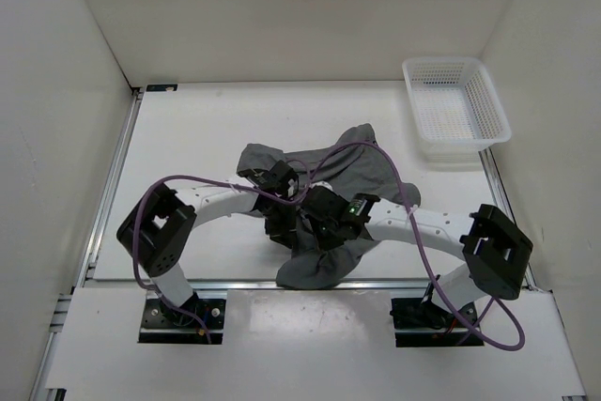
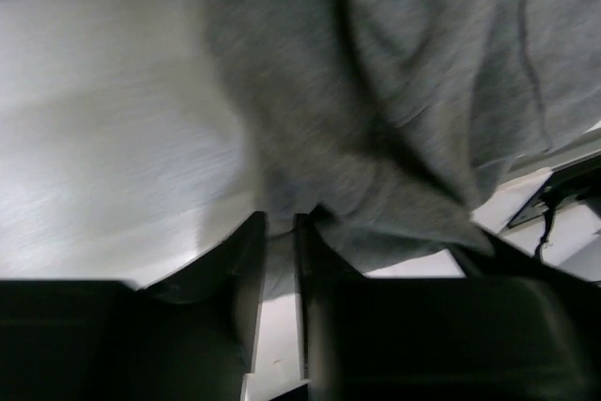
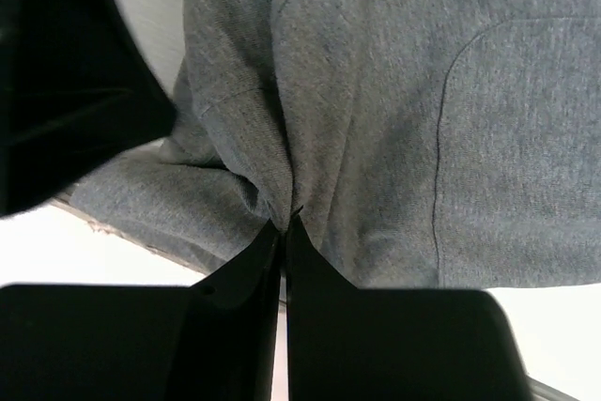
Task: Fold and stack the shorts
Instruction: Flatten the shorts out
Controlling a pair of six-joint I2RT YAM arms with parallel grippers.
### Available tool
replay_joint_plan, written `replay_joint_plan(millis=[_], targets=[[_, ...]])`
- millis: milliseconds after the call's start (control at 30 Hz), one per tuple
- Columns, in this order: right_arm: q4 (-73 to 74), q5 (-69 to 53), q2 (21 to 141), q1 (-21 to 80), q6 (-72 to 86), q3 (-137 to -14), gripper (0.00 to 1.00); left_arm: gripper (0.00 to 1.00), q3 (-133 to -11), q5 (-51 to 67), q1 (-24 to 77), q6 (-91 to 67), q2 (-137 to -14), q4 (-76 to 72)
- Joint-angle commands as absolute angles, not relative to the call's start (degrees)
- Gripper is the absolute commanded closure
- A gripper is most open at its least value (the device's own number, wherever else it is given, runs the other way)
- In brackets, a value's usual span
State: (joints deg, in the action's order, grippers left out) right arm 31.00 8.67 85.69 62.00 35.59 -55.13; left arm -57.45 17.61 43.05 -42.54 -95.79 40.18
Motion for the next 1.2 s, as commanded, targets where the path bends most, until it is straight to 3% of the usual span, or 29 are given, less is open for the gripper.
replay_joint_plan(millis=[0,400,433,500,567,633,667,700,767,833,900,1167], targets=[[28.56,8.7,84.56,61.97,34.45,-54.06,0.99,0.66,-56.34,20.39,44.3,-44.29,-97.11,33.41],[24.7,5.1,81.04,58.71,34.98,-48.87,0.99,0.65,-55.19,22.68,44.55,-45.53,-103.17,28.74],[24.09,5.1,81.04,58.1,34.98,-48.87,0.99,0.68,-55.2,22.68,44.56,-45.53,-103.18,28.74],[24.08,4.57,81.04,58.1,34.98,-48.87,0.99,0.9,-55.2,22.68,44.56,-46.05,-104.58,28.74],[23.47,4.57,80.51,58.1,34.98,-48.87,0.99,0.9,-54.15,22.07,43.78,-46.76,-104.07,28.74],[22.94,3.87,79.9,58.1,34.98,-48.87,0.84,0.9,-51.7,20.75,40.8,-46.76,-100.82,28.74],[22.94,3.17,79.89,58.1,34.28,-48.87,0.71,0.9,-50.64,20.13,39.22,-46.76,-99.16,28.74],[22.33,3.16,79.37,58.1,33.58,-48.87,0.39,0.9,-49.49,20.13,37.46,-46.24,-95.66,28.74],[21.8,2.55,78.76,58.1,33.57,-48.87,0.15,0.9,-46.86,20.13,31.4,-44.49,-92.74,28.74],[21.8,3.24,78.05,58.1,33.57,-49.48,0.05,0.9,-46.32,20.65,27.53,-42.99,-90.19,29.26],[21.8,3.95,77.44,58.1,33.57,-49.48,0.03,0.9,-45.62,21.18,23.04,-40.96,-89.65,30.05],[27.85,10.81,70.85,53.98,38.75,-47.82,0.06,0.9,-51.31,18.9,11.53,-33.94,-89.65,38.12]])
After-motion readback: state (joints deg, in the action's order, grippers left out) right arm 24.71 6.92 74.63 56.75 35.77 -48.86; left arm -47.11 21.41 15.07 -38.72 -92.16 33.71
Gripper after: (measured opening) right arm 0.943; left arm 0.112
